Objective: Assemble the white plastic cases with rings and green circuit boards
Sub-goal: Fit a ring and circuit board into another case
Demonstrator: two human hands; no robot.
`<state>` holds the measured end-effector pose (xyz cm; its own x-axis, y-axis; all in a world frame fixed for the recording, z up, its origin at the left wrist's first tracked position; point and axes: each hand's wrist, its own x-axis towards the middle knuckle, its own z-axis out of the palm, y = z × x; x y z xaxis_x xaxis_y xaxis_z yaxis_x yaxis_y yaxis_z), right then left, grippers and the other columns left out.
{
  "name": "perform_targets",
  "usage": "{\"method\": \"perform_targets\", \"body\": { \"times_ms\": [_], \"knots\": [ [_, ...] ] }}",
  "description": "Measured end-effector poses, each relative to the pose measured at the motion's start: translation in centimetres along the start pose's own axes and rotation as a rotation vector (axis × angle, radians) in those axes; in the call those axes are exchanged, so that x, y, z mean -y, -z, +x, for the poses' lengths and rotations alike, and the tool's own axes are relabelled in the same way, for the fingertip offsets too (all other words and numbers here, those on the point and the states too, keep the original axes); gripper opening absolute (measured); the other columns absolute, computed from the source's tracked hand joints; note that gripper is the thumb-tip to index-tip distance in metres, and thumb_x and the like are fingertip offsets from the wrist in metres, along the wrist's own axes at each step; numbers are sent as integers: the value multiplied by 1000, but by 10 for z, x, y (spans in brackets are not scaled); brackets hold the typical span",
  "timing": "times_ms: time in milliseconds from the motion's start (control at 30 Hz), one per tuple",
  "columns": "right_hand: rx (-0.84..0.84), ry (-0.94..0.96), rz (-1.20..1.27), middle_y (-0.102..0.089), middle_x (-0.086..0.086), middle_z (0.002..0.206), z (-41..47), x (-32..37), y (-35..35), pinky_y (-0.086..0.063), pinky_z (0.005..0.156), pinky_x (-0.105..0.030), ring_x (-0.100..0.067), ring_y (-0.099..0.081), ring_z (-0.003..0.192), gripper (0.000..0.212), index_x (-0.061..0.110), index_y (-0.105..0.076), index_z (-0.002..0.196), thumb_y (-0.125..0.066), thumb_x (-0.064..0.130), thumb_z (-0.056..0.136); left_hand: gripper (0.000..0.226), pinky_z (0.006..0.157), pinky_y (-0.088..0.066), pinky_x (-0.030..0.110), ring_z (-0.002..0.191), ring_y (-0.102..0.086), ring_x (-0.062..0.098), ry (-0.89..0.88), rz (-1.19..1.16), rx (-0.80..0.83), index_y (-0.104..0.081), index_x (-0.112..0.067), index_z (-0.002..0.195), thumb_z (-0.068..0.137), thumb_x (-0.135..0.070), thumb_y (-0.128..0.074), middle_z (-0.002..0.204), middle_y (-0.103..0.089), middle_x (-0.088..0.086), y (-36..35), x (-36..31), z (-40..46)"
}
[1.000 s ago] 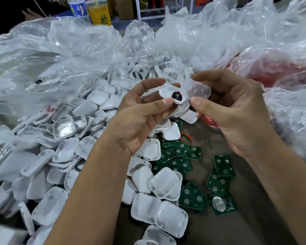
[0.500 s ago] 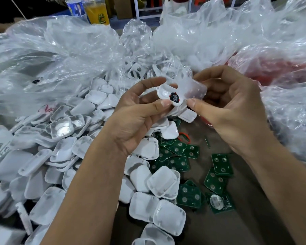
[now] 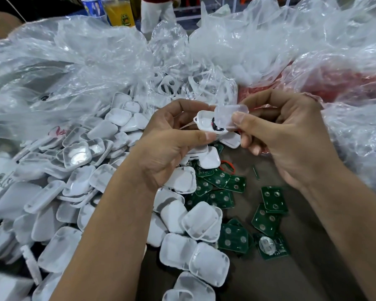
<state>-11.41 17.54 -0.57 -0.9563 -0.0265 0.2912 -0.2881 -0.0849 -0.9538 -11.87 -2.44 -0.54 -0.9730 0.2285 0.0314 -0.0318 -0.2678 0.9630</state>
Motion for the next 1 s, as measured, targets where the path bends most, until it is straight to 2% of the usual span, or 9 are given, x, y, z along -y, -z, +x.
{"method": "perform_targets", "body": {
  "times_ms": [133,267,400,500,600,700,900,1000],
  "knots": [
    [-6,-52,36,-70,-15,64,-1,2,-1,-43,40,-20,-16,-60,45,11,7,-71,85,-82,7,85,49,72,-62,32,87,-73,21,-26,16,14,-66,-7,104,63,17,-79,98,-77,6,-1,1,0],
    [-43,-76,83,-70,-8,65,-1,5,1,-39,37,-20,-16,-59,46,11,6,-69,82,-76,5,90,46,73,-62,33,91,-74,23,-59,28,-7,-66,-7,103,63,13,-78,104,-78,8,-5,4,1],
    [-114,-104,94,-63,-2,63,1,7,2,-33,41,-23,-16,-42,51,12,18,-77,70,-85,20,79,48,77,-61,33,86,-75,19,-87,34,-30,-69,-8,102,60,11,-82,96,-79,5,-11,7,2],
    [-147,-142,62,-61,1,63,3,6,4,-33,44,-21,-14,-36,53,13,19,-78,68,-85,25,76,49,78,-61,37,82,-73,20,-94,30,-42,-68,-7,104,63,19,-81,101,-79,10,-15,9,2],
    [-132,-141,61,-60,6,57,3,3,2,-33,42,-17,-10,-35,47,14,17,-77,67,-81,23,79,49,68,-58,28,81,-73,17,-88,-5,-36,-64,0,108,66,22,-75,113,-76,19,-20,9,2],
    [-121,-120,75,-61,5,58,2,2,-1,-35,42,-14,-4,-41,44,17,15,-76,67,-81,16,84,54,64,-57,23,78,-74,15,-93,-51,-25,-61,5,111,60,15,-77,111,-75,18,-23,9,1],
    [-124,-66,-10,-63,11,55,-1,2,-4,-38,46,-9,0,-50,43,20,13,-74,70,-79,10,89,49,70,-59,25,86,-75,19,-111,-73,20,-63,1,104,58,10,-78,108,-77,14,-24,9,-1],
    [-147,-27,-93,-60,14,50,-2,0,-5,-38,47,-10,0,-50,41,17,14,-75,72,-81,13,88,50,74,-60,29,89,-76,21,-115,-74,26,-63,2,105,58,10,-78,111,-76,14,-25,9,-1]
  ]
}}
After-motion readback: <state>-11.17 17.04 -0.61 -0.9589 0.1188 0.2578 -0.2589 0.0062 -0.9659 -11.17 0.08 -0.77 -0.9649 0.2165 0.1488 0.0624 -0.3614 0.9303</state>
